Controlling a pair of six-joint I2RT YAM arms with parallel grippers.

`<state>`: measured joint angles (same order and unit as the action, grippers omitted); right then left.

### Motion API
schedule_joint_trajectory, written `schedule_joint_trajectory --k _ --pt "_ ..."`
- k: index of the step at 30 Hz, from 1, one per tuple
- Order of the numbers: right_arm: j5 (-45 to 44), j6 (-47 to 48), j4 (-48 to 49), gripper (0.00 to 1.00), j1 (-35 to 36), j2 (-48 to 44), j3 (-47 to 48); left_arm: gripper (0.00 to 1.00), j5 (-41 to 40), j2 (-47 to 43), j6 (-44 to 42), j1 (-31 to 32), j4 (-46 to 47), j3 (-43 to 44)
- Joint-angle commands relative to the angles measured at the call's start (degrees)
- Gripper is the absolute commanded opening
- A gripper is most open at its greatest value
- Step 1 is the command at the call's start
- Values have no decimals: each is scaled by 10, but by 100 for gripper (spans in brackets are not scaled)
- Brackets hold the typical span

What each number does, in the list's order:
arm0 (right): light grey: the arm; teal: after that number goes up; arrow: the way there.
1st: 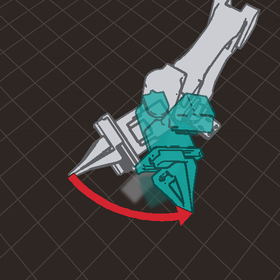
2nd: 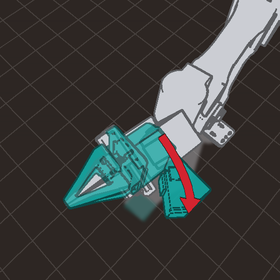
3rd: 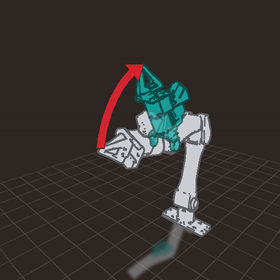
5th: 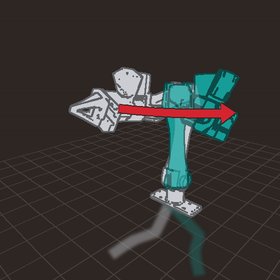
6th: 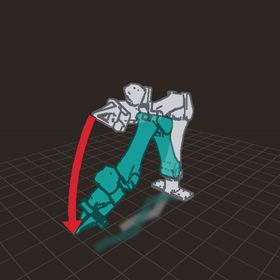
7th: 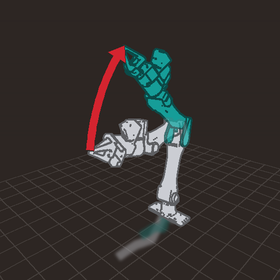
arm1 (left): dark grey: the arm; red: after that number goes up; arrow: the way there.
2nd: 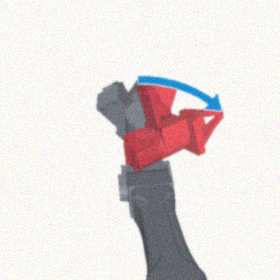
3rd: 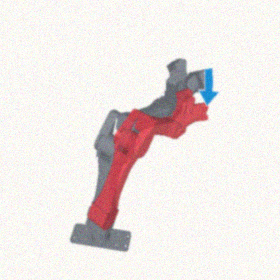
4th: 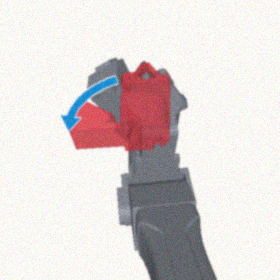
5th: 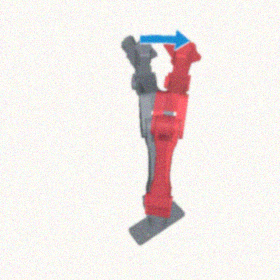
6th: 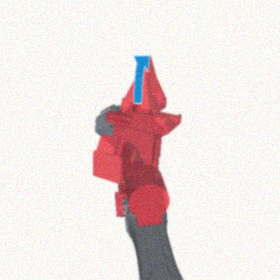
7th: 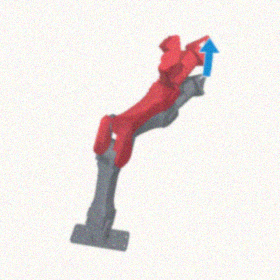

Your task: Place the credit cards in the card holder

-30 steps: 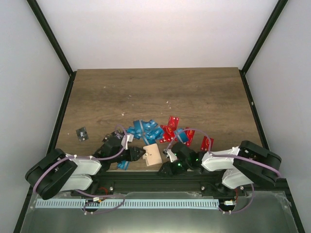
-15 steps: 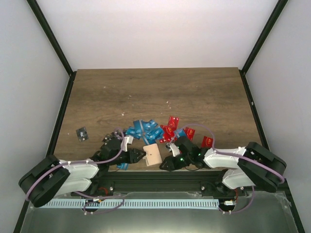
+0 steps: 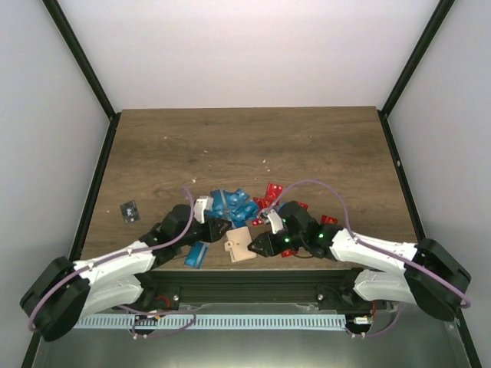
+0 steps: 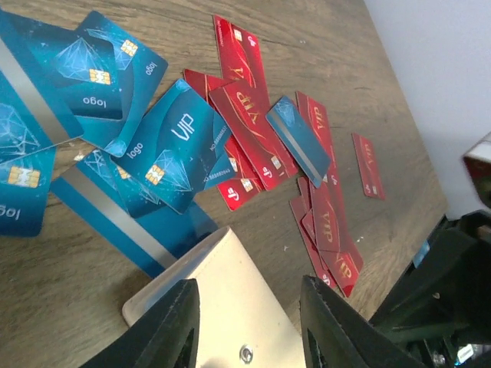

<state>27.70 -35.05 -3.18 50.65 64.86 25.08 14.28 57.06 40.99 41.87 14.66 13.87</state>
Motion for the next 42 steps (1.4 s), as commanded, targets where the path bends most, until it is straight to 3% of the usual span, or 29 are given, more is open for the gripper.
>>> schedule_joint_trajectory --k 1,8,15,25,42 --pt "-13 30 20 40 0 41 60 36 48 69 -44 -10 -15 47" --pt "14 35 86 39 -1 120 80 22 153 175 -64 -40 8 94" --pt "37 36 136 39 -1 162 83 13 195 236 -86 -56 -15 116" --pt "53 32 164 38 -1 212 98 11 155 257 -102 -59 -56 122" --pt "70 24 189 34 1 282 123 9 141 279 -106 -60 -49 114"
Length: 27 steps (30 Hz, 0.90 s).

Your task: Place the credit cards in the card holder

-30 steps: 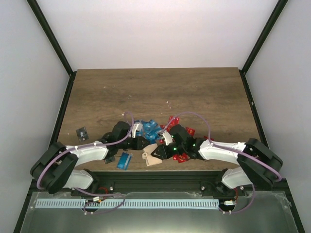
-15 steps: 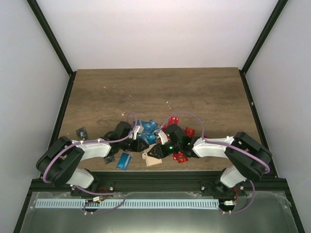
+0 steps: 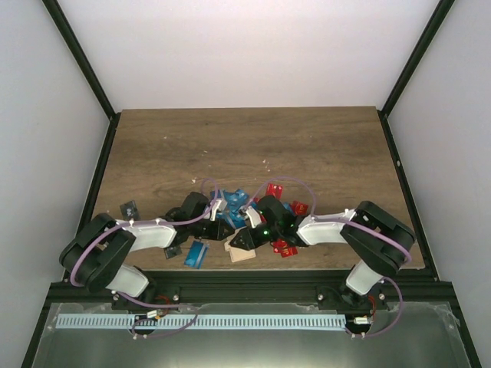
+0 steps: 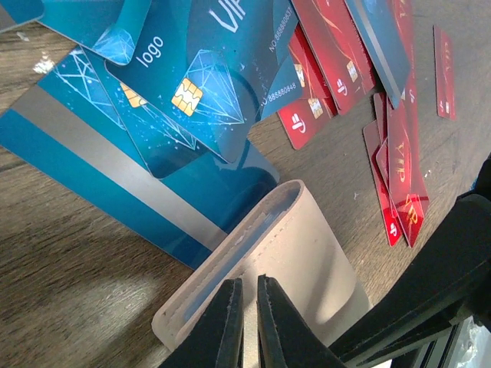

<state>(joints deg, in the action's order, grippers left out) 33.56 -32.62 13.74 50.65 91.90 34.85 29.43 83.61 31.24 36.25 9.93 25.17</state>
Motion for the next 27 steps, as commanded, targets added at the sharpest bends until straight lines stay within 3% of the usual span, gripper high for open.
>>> schedule_joint_trajectory --k 1,12,19,27 --pt "11 0 21 33 1 14 27 9 -10 13 -8 -3 -1 1" --pt "17 -1 25 22 2 38 43 8 -7 14 -7 -3 3 -2" --pt "12 -1 11 1 2 33 47 8 -7 12 -6 -3 4 -3" --pt "-37 -5 -70 1 2 -5 54 8 -12 11 -3 -3 7 -8"
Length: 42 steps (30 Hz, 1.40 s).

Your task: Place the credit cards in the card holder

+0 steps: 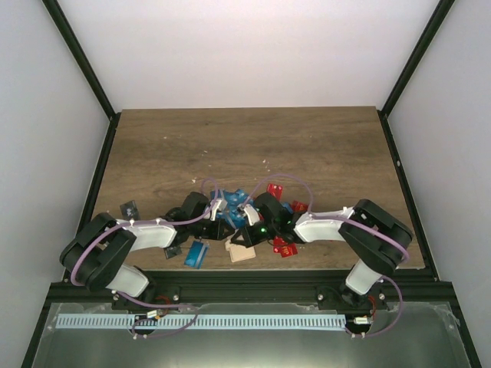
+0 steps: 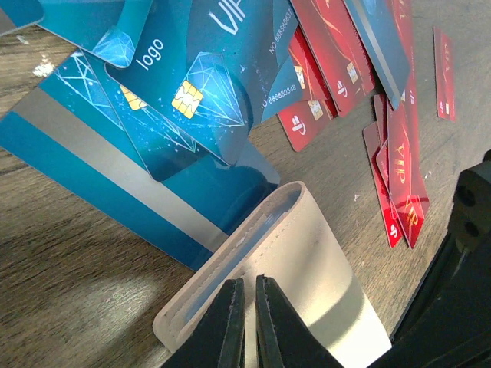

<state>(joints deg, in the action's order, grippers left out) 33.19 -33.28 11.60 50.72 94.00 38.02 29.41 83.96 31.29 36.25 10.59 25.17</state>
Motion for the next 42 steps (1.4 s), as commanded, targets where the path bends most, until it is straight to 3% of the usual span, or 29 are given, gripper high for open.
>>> schedule_joint_trajectory --k 1,20,42 --pt "-40 1 -59 1 2 -27 24 8 -12 9 -4 -3 1 -9" --pt "-91 -14 -143 1 2 -31 51 8 -15 8 -7 -2 6 -12" --pt "-84 -28 -163 1 3 -33 50 7 -25 4 -8 1 1 -13"
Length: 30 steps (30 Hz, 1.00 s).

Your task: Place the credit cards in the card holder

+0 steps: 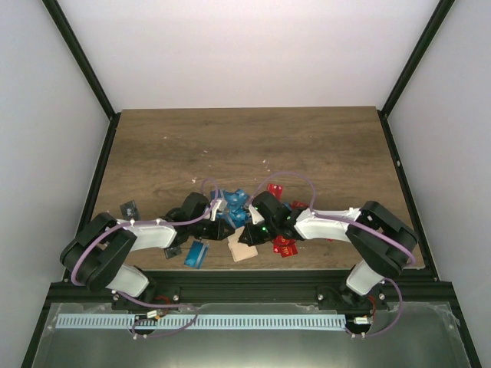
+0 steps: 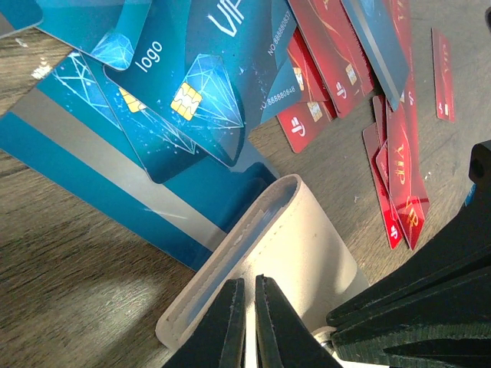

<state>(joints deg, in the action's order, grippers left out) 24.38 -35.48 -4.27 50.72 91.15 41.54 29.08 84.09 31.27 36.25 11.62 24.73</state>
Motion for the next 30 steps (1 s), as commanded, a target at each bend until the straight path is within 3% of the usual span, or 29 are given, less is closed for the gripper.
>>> schedule_joint_trajectory --k 1,30 --pt "6 -6 -3 1 3 -3 15 7 -23 3 -8 2 -9 -9" --pt "19 -31 11 1 13 8 -23 7 -29 3 -12 3 -16 -7"
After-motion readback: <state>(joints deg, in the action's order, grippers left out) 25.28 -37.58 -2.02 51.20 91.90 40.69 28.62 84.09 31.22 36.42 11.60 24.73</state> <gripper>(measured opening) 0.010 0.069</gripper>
